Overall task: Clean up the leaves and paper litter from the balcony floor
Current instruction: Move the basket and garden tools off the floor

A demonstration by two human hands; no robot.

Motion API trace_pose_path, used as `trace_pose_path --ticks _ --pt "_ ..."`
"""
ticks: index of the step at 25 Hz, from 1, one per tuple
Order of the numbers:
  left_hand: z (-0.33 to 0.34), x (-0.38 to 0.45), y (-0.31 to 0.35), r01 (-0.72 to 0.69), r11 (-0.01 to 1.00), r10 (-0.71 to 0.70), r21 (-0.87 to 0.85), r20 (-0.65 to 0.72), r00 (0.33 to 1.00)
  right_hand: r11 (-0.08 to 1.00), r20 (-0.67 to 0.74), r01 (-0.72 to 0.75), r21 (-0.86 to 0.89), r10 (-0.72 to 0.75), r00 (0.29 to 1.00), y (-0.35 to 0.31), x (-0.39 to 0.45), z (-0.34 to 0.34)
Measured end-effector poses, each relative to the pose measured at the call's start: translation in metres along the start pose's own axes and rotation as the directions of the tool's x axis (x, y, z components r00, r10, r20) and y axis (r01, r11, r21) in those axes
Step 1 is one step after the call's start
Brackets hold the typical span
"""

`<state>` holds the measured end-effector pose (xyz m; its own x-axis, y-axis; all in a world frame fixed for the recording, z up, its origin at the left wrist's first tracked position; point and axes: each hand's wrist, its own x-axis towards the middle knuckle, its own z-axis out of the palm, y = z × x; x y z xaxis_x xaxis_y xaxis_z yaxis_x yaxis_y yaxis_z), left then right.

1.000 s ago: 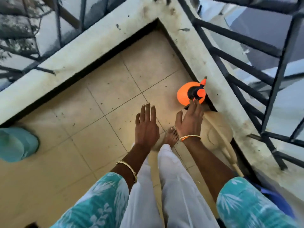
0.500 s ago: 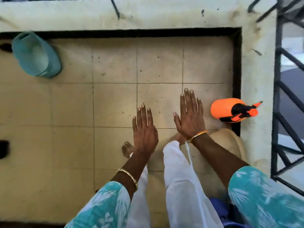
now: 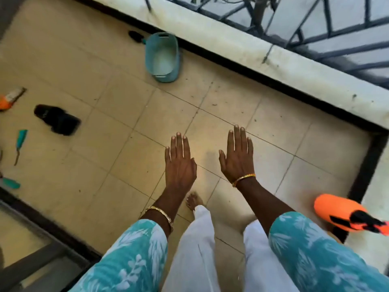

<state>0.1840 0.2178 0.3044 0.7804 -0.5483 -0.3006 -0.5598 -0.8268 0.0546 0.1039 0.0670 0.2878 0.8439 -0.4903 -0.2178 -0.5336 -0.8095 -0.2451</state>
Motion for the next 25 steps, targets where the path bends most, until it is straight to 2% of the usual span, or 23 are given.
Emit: trace_pose_path --ticks 3,10,13,14,17,19,23,25 --pt "-0.005 0.02 -0.049 0.122 0.992 -0.121 -0.027 0.012 0.993 0.994 -0.019 0.103 -0.027 -0.103 0.994 -0.05 0.044 -0.001" --pt "-0.005 0.077 -0.116 0.275 0.948 -0.273 -0.159 0.04 0.961 0.985 -0.086 0.175 -0.003 -0.174 0.981 -0.112 0.149 -0.005" --pt "0.0 0.109 -0.13 0.352 0.901 -0.339 -0.254 0.097 0.936 0.979 -0.018 0.202 -0.009 -0.202 0.979 -0.115 0.213 0.003" --pt "0.001 0.124 -0.131 0.398 0.864 -0.379 -0.308 0.122 0.917 0.979 0.007 0.204 -0.016 -0.204 0.979 -0.116 0.238 0.004" --pt "-0.002 0.188 -0.133 0.576 0.652 -0.526 -0.493 0.252 0.812 0.975 0.073 0.222 -0.017 -0.221 0.973 -0.125 0.324 0.016" --pt "0.0 0.234 -0.135 0.63 0.574 -0.58 -0.523 0.283 0.764 0.968 0.068 0.251 -0.027 -0.249 0.966 -0.135 0.382 0.023" --pt "0.003 0.32 -0.142 0.742 0.414 -0.624 -0.527 0.429 0.653 0.944 0.097 0.33 -0.013 -0.327 0.94 -0.148 0.48 0.039" --pt "0.003 0.363 -0.148 0.78 0.27 -0.618 -0.564 0.52 0.589 0.95 0.108 0.312 -0.009 -0.309 0.945 -0.148 0.519 0.05"
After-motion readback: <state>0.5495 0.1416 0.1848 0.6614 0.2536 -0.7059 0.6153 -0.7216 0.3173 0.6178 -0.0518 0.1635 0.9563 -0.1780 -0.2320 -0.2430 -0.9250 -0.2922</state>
